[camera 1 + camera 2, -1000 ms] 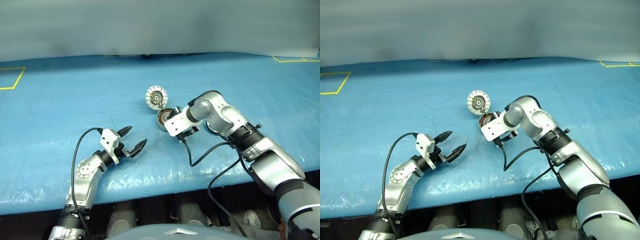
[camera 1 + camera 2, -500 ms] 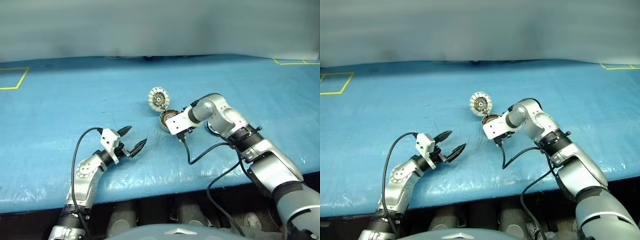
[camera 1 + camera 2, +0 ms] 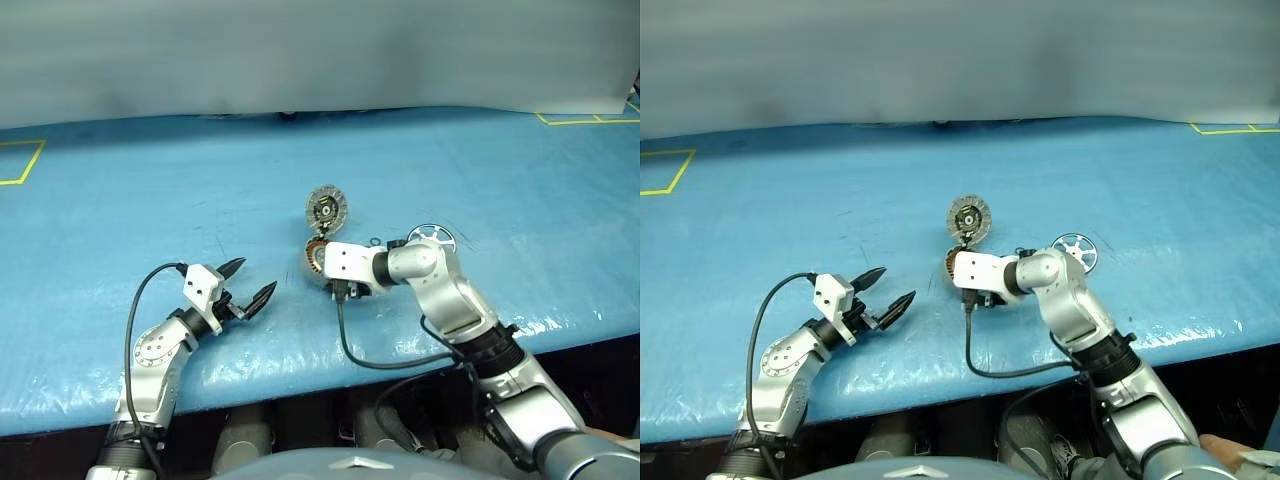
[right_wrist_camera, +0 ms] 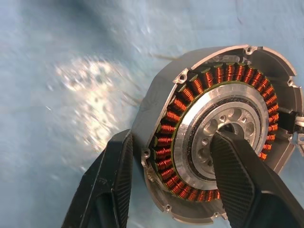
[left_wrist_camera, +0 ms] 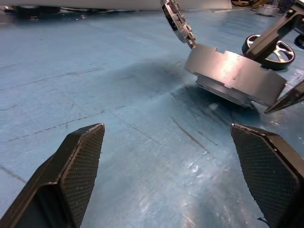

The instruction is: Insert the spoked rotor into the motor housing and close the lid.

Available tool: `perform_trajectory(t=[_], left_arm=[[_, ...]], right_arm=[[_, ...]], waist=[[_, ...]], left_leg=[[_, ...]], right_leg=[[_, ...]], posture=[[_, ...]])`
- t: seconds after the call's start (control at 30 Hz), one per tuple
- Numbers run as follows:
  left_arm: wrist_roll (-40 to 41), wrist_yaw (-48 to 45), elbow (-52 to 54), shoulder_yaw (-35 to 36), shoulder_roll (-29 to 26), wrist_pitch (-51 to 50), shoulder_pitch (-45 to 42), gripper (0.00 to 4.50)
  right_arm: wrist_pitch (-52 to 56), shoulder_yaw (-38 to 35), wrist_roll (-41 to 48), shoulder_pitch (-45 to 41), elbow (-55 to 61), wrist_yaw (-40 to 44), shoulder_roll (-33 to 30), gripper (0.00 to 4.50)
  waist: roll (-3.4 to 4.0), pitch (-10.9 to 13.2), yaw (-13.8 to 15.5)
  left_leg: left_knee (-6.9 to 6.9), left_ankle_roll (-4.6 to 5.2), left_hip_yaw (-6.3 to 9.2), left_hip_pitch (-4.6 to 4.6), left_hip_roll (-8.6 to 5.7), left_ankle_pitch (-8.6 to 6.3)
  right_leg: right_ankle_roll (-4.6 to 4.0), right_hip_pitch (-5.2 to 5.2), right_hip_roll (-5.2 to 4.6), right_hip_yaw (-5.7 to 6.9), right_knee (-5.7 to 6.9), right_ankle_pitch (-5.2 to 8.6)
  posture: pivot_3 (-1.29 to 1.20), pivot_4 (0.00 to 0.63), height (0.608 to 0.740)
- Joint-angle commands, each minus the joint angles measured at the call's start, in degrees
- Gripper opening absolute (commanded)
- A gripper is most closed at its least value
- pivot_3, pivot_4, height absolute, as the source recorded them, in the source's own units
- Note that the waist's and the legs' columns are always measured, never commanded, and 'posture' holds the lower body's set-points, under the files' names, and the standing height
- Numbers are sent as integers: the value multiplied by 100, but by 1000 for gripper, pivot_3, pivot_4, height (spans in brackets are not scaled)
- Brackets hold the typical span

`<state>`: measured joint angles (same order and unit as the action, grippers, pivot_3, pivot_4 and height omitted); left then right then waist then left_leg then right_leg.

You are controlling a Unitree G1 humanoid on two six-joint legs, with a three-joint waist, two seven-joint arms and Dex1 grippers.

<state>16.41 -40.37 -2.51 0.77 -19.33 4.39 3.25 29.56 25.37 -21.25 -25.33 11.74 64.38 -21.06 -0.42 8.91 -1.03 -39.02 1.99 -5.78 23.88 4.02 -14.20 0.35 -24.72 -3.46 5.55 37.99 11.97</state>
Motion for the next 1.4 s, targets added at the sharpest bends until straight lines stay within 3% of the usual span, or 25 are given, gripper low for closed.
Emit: perform_trajectory(t=[0.03,0.33,0.57,0.6,0.7,0.83,1.0,1.1,1.23,1.4], left_arm=[[75,35,293,191,-105,33,58,4500],[104,114,461,301,-159,-40,264,4500],[94,140,485,293,-171,-85,258,4500],[93,138,483,291,-172,-90,252,4500],[117,117,463,283,-159,-108,183,4500],[120,90,407,271,-148,-123,114,4500],[123,39,374,259,-143,-132,73,4500],[150,-19,392,265,-147,-136,72,4500],[251,-177,430,280,-153,-98,94,4500],[440,-411,401,318,-140,33,17,4500]], right_arm=[[461,229,141,142,681,-176,175,2064],[1153,414,313,263,515,-1133,777,2064],[1239,546,450,223,468,-1378,668,2064],[1243,554,500,223,503,-1382,644,2414],[1667,56,1201,316,934,-1454,1133,3309],[2294,-409,1956,328,1405,-1521,1510,3309],[2555,-998,2560,294,1727,-2000,1782,3309],[2266,-1731,2886,443,1734,-2334,1832,3309],[1269,-2141,2567,1085,1229,-2849,1187,3309],[365,-2678,2819,1770,401,-3206,1161,3309]], waist=[[0,0,9],[-4,1,26],[-5,0,22],[-5,0,23],[-6,0,33],[-6,0,39],[-6,0,39],[-6,0,45],[-11,-3,59],[-10,-2,15]], left_leg=[[0,0,0,1,0,0],[-2,1,2,1,-5,-2],[-2,0,2,-1,-4,-3],[-2,0,1,0,-5,-3],[0,0,1,7,-5,-3],[-2,-3,5,72,-6,2],[-3,2,9,81,-14,-1],[-3,2,9,80,-14,-1],[-2,4,15,81,-21,-2],[0,7,0,79,-37,-3]], right_leg=[[-10,-1,-1,0,-1,6],[-26,-2,-9,0,-11,16],[-27,-14,-8,1,-12,17],[-27,-21,-8,0,-12,17],[-26,-31,-8,0,-12,17],[7,-68,-2,-3,1,-6],[15,-66,-4,-2,-14,-10],[15,-67,-4,-2,-14,-9],[15,-63,-6,-1,-20,-7],[20,-66,2,-10,-18,-9]], posture=[[0,150,740],[0,150,740],[0,150,740],[0,150,740],[0,150,740],[0,150,740],[0,150,740],[0,150,740],[0,150,740],[0,150,740]])
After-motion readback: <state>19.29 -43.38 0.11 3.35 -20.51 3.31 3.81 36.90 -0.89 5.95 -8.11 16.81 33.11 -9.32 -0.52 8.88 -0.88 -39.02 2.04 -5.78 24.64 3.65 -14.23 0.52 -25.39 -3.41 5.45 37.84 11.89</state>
